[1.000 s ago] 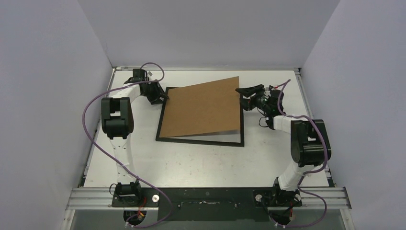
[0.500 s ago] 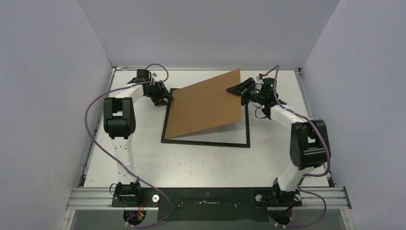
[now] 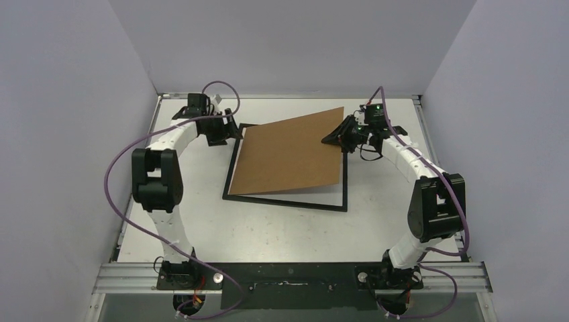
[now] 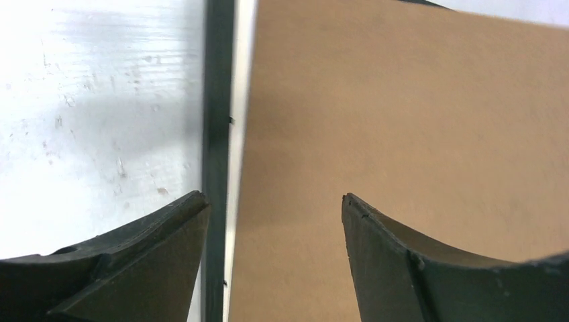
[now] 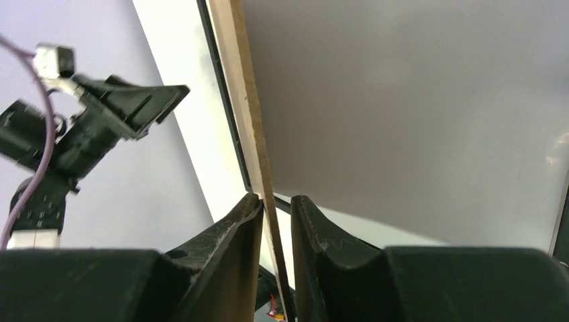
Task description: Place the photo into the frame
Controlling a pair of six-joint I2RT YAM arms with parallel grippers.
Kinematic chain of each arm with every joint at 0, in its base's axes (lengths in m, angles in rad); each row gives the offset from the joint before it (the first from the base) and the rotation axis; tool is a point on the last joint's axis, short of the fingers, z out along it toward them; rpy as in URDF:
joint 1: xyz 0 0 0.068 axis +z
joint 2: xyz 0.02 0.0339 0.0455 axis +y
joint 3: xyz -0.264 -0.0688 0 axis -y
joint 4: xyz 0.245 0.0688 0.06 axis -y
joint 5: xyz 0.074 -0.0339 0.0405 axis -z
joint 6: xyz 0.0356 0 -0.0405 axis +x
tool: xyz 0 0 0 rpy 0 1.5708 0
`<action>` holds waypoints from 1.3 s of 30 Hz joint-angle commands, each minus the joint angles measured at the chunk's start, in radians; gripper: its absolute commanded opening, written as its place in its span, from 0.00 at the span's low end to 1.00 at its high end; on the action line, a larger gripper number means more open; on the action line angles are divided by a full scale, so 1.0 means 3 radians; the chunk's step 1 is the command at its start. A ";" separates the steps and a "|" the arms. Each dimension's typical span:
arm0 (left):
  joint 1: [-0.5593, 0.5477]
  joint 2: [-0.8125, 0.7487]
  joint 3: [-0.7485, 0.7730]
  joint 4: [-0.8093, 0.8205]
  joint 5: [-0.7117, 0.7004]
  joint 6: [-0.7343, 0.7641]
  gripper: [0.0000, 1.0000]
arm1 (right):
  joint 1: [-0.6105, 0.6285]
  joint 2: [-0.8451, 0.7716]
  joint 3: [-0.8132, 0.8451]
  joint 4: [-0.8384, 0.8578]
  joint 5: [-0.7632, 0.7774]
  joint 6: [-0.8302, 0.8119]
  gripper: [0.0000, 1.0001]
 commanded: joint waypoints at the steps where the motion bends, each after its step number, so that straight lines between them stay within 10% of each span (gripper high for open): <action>1: -0.0243 -0.0895 -0.0487 0.0637 -0.0253 0.0445 0.72 | 0.0029 -0.0049 0.0303 -0.0380 0.0118 -0.0094 0.24; 15: -0.1491 -0.2217 -0.1785 0.1883 -0.0398 0.1660 0.75 | 0.0260 0.0100 0.0638 -0.0620 0.0276 -0.0096 0.31; 39: -0.2722 -0.2353 -0.2479 0.2946 -0.1354 0.2624 0.78 | 0.0270 0.0546 0.1144 -0.0875 0.0062 0.0231 0.40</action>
